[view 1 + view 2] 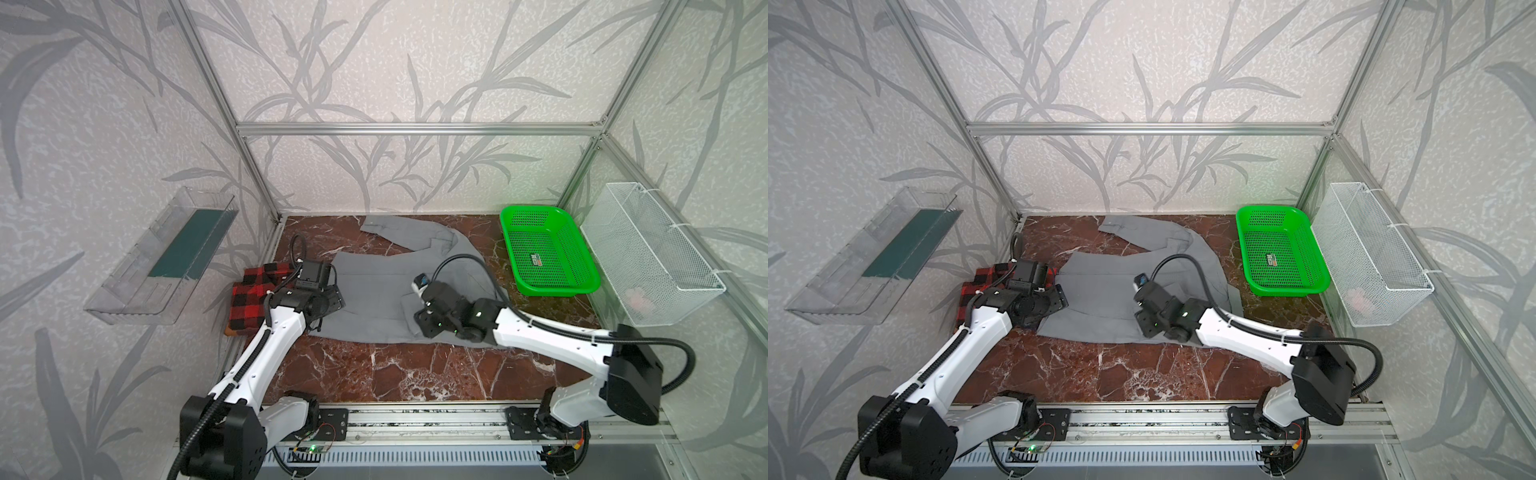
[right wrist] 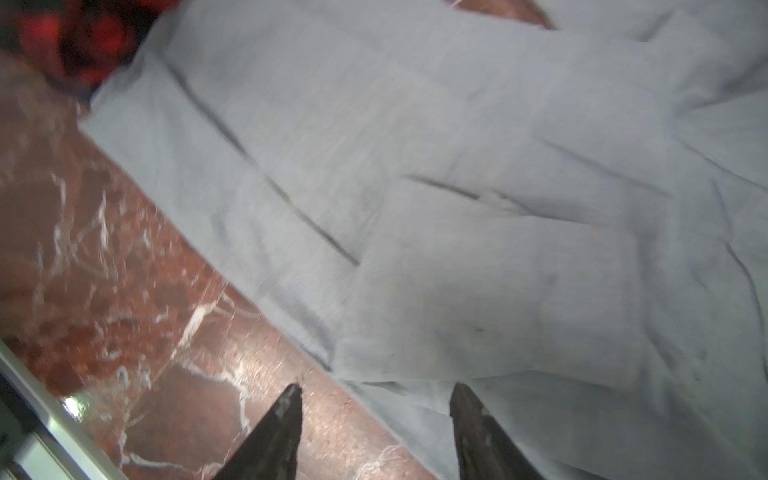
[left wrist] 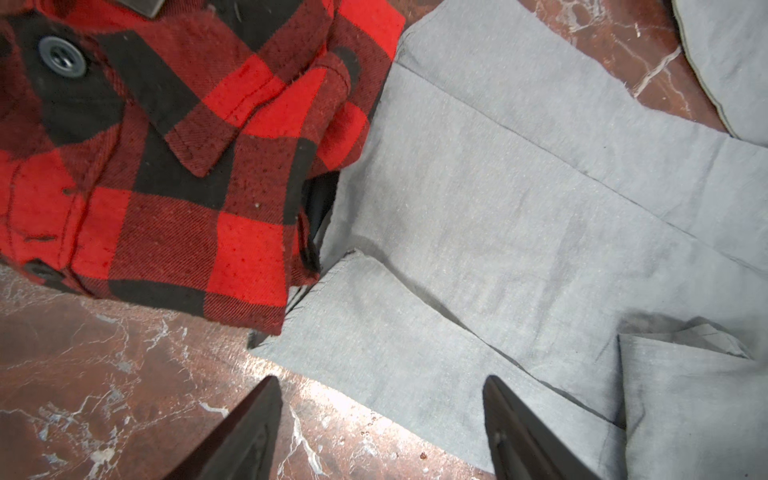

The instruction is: Fold and stack the long sleeve shirts

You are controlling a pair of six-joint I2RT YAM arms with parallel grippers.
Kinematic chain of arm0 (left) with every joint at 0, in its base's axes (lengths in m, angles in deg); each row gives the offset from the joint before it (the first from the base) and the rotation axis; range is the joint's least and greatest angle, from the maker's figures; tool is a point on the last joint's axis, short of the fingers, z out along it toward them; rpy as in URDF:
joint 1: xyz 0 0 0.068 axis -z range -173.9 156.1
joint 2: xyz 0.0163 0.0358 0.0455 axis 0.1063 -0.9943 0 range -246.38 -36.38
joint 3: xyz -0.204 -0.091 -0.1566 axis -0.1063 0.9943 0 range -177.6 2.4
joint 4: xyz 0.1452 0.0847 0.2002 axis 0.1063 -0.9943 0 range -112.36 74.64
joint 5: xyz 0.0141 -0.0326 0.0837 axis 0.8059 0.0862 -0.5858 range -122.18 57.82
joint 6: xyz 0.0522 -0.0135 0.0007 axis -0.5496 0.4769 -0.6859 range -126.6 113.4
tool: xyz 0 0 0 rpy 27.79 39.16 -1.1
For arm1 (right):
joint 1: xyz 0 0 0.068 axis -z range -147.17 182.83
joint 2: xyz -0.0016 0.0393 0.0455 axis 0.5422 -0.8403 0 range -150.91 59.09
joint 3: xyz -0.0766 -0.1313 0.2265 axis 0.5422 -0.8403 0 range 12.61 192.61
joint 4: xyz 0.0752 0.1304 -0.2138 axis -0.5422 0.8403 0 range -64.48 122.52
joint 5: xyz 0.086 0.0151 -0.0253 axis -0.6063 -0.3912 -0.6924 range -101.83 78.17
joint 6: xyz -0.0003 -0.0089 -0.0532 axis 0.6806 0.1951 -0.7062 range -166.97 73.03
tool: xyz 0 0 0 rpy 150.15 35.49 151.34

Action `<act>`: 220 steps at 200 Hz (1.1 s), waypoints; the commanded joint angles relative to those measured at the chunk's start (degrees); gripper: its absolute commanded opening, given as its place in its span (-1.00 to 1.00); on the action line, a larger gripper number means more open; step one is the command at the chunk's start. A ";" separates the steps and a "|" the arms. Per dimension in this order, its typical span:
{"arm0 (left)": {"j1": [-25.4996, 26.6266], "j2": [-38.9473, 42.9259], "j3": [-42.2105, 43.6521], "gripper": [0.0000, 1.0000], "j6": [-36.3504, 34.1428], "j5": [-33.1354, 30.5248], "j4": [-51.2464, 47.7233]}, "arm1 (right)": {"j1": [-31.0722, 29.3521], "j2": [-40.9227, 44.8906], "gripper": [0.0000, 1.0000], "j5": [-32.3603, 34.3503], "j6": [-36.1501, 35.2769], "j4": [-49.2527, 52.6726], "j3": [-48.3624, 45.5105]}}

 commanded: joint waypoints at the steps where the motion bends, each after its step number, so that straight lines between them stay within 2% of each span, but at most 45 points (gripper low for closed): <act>1: -0.23 1.41 0.87 0.54 -1.02 -0.73 0.41 | 10.82 2.50 0.15 -9.08 4.36 -1.72 -3.14; 41: -0.17 2.23 1.15 0.72 -1.22 -0.65 0.40 | 19.83 -2.13 0.14 -12.90 2.06 -5.82 -4.70; 67: -0.21 2.91 1.39 0.77 -1.32 -1.08 0.45 | 22.86 -7.45 0.11 -18.13 0.98 -8.50 -4.69; 83: -0.15 3.06 1.34 0.77 -1.30 -1.33 0.47 | 23.44 -10.16 0.01 -22.20 0.67 -11.10 -4.74; 95: -0.20 3.01 1.38 0.77 -1.32 -1.52 0.45 | 23.48 -11.59 -0.05 -22.46 1.33 -12.40 -4.92; 110: -0.17 2.96 1.23 0.78 -1.32 -1.67 0.48 | 23.42 -12.73 -0.18 -22.12 1.28 -13.18 -5.04; 122: -0.20 2.96 1.23 0.77 -1.30 -1.79 0.48 | 23.34 -12.84 -0.50 -21.67 0.83 -12.75 -4.75; 136: -0.19 3.07 1.27 0.77 -1.23 -1.88 0.49 | 23.19 -11.87 -0.70 -21.88 1.26 -12.95 -4.77; 146: -0.18 3.16 1.29 0.77 -1.14 -2.01 0.55 | 22.38 -10.59 -0.82 -22.00 1.32 -12.80 -4.51; 172: -0.29 3.75 1.13 0.78 -0.53 -3.32 0.17 | 16.97 -7.39 -0.99 -18.85 2.47 -11.67 -2.00; 220: -0.34 5.59 1.23 0.82 -0.24 -4.39 0.15 | 3.47 -12.52 -1.00 -13.22 7.94 -12.70 7.70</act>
